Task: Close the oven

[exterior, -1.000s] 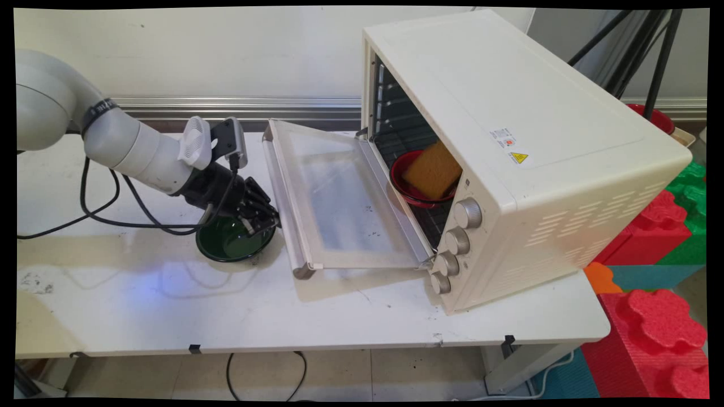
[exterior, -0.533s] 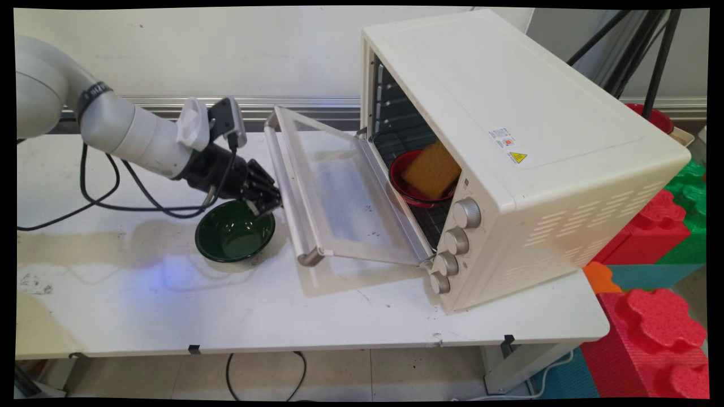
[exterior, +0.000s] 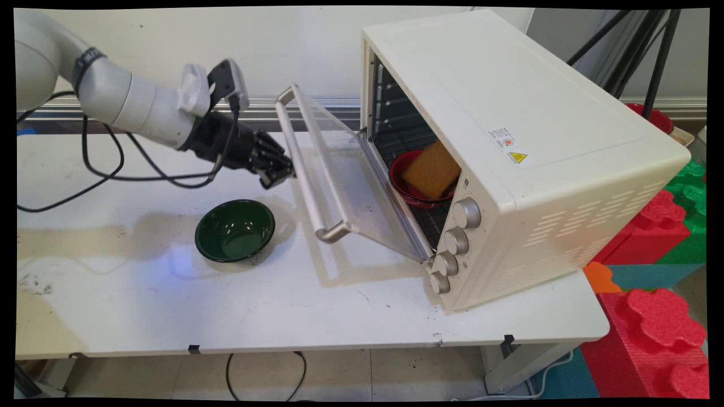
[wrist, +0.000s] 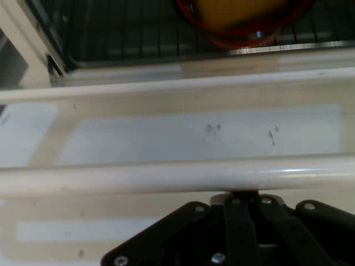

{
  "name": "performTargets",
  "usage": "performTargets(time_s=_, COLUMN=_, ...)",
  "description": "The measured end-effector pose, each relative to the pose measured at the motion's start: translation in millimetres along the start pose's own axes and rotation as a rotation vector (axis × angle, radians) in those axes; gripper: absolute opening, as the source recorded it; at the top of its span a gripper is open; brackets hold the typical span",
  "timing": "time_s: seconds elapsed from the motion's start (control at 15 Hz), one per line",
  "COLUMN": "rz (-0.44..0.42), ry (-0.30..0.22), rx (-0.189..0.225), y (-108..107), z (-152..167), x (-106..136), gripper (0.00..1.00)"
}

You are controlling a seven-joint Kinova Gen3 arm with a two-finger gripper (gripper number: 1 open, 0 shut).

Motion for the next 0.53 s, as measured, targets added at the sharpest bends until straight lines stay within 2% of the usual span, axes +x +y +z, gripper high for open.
performTargets(time_s=0.53, rz=0.001, ry=0.081, rx=0.024, y=-17, z=-1, x=40, gripper=0.00)
